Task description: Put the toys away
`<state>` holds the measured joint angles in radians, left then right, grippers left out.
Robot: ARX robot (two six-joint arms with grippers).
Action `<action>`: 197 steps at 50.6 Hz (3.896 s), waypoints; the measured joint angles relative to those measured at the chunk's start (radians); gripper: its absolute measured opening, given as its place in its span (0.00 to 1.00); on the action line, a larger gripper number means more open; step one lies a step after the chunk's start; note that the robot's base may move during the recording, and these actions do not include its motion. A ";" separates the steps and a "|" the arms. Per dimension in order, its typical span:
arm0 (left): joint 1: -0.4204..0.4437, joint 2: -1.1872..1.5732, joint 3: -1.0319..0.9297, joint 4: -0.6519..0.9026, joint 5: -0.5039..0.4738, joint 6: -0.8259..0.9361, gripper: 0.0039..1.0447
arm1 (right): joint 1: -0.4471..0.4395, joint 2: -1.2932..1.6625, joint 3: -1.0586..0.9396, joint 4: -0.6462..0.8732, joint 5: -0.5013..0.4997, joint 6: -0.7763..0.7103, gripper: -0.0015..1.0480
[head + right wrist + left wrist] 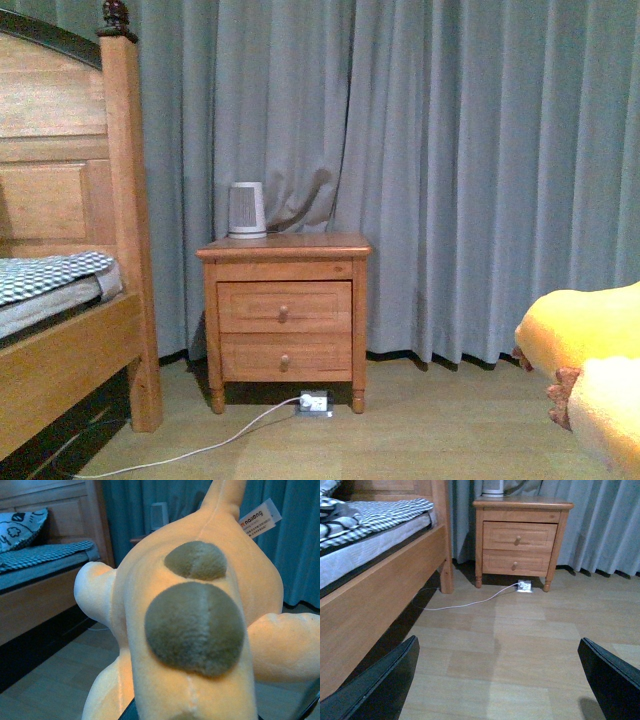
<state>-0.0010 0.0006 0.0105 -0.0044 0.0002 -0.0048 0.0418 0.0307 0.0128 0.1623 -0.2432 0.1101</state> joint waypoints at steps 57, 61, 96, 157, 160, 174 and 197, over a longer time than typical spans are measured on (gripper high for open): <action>0.001 0.000 0.000 0.000 0.000 0.000 0.94 | 0.000 0.000 0.000 0.000 0.003 0.002 0.07; 0.001 0.000 0.000 0.000 0.000 0.000 0.94 | -0.001 -0.002 0.000 0.000 0.007 0.002 0.07; 0.001 0.000 0.000 0.000 -0.001 0.000 0.94 | 0.000 0.000 0.000 0.000 0.003 0.002 0.07; 0.000 0.000 0.000 0.002 0.001 0.000 0.94 | -0.002 -0.001 0.000 0.000 0.007 0.002 0.07; -0.002 0.002 0.000 0.000 0.006 0.001 0.94 | -0.002 -0.001 0.000 0.000 0.013 0.002 0.07; -0.002 0.002 0.000 0.000 -0.001 0.000 0.94 | -0.001 -0.001 0.000 0.000 -0.002 0.002 0.07; -0.001 0.002 0.000 0.000 0.007 0.001 0.94 | -0.002 -0.001 0.000 -0.001 0.010 0.002 0.07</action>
<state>-0.0021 0.0029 0.0105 -0.0040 0.0071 -0.0040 0.0395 0.0299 0.0128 0.1616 -0.2337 0.1123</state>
